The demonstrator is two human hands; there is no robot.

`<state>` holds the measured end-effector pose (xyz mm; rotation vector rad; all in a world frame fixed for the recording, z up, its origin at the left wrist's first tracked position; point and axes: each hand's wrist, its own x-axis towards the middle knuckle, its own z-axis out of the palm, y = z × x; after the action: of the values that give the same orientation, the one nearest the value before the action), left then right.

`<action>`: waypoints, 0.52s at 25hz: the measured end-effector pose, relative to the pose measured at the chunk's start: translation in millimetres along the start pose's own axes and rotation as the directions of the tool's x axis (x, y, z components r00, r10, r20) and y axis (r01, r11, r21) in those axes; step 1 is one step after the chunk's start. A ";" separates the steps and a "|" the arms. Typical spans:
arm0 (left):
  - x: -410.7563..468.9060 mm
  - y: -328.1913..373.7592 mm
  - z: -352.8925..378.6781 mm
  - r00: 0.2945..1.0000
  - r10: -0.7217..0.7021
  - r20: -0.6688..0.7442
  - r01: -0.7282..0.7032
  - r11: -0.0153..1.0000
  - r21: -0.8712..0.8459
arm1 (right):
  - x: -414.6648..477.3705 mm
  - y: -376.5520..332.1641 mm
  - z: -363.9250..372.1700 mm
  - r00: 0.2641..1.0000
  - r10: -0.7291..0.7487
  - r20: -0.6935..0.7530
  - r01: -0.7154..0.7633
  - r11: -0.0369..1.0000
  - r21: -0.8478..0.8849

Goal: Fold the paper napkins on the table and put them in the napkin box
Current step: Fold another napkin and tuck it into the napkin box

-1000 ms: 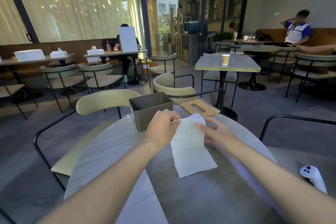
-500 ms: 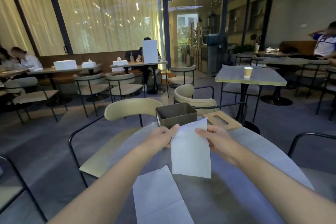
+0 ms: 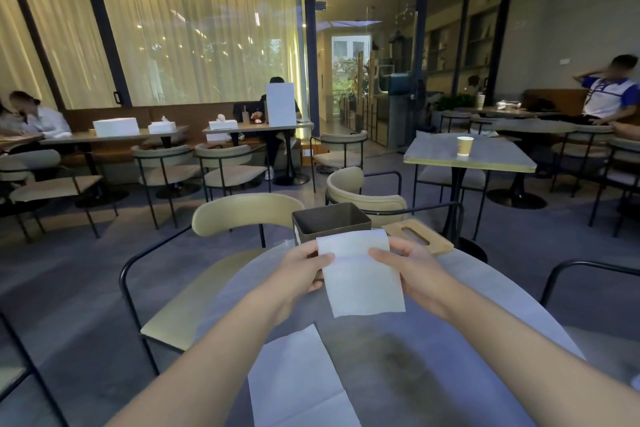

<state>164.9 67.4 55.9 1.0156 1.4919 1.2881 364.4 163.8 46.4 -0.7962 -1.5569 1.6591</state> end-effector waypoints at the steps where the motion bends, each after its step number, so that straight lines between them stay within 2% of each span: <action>1: -1.5 1.7 0.2 1.000 0.015 0.009 -0.015 0.999 -0.052 | -0.4 -3.2 -0.1 1.000 -0.022 0.003 0.022 1.000 0.009; 4: -3.9 3.7 1.4 0.998 0.049 0.032 -0.043 0.986 -0.159 | 0.8 -7.6 1.0 0.998 -0.052 0.024 0.053 0.997 -0.053; 10: 2.7 5.5 -5.9 0.980 0.157 -0.119 -0.162 0.986 -0.031 | 1.7 -15.2 6.4 0.993 -0.012 0.116 0.019 0.998 -0.059; 13: 5.5 12.2 -6.0 0.977 0.151 -0.148 -0.157 0.987 -0.031 | 15.5 -5.9 3.1 0.993 -0.115 0.000 0.109 0.948 -0.300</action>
<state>157.9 72.6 67.7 1.0452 1.5111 1.5256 353.8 175.1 53.1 -0.8557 -1.8332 1.3482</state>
